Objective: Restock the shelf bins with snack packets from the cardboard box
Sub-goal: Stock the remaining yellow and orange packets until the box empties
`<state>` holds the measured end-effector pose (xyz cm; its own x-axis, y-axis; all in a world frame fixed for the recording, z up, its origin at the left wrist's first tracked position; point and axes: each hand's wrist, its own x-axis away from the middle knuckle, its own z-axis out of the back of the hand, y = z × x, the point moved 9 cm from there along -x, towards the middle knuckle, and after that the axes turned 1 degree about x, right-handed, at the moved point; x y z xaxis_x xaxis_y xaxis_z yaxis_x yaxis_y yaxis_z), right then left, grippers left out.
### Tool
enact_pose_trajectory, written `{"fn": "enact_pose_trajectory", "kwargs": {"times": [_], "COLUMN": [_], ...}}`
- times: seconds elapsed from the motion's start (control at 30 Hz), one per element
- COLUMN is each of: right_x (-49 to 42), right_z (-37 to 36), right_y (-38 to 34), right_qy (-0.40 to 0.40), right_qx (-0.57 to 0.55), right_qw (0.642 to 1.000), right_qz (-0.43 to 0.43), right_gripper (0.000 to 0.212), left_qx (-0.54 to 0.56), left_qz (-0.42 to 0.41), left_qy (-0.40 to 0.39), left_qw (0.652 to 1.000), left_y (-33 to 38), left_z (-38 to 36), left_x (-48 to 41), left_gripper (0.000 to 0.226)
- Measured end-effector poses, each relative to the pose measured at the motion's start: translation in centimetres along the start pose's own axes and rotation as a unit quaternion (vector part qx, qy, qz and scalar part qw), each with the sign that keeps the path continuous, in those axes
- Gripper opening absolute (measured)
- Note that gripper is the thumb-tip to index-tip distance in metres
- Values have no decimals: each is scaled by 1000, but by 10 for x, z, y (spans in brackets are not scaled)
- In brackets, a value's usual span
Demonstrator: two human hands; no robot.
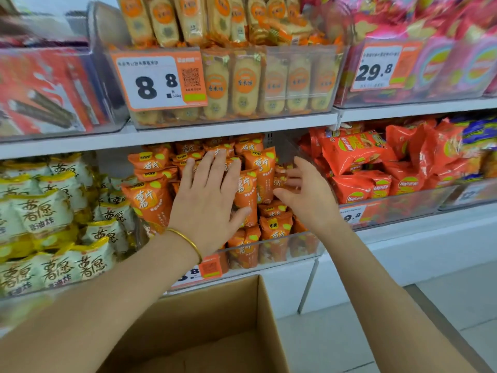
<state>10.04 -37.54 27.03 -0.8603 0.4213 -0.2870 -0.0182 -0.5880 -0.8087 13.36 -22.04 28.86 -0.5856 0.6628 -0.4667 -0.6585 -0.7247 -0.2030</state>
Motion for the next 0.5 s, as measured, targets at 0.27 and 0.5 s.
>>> {"fn": "enact_pose_trajectory", "kwargs": {"times": [0.27, 0.5], "right_x": [152, 234], "right_z": [-60, -186], "right_y": [-20, 68], "right_qy": [-126, -261], "right_qx": [-24, 94], "right_qw": [992, 951], "right_qz": [-2, -137], "right_gripper": [40, 35], "left_qx": [81, 93], "left_qz": [-101, -99], "left_qy": [-1, -227], "left_qw": [992, 964], "left_y": [3, -11], "left_z": [14, -96], "left_x": [170, 293], "left_gripper": [42, 39]}}
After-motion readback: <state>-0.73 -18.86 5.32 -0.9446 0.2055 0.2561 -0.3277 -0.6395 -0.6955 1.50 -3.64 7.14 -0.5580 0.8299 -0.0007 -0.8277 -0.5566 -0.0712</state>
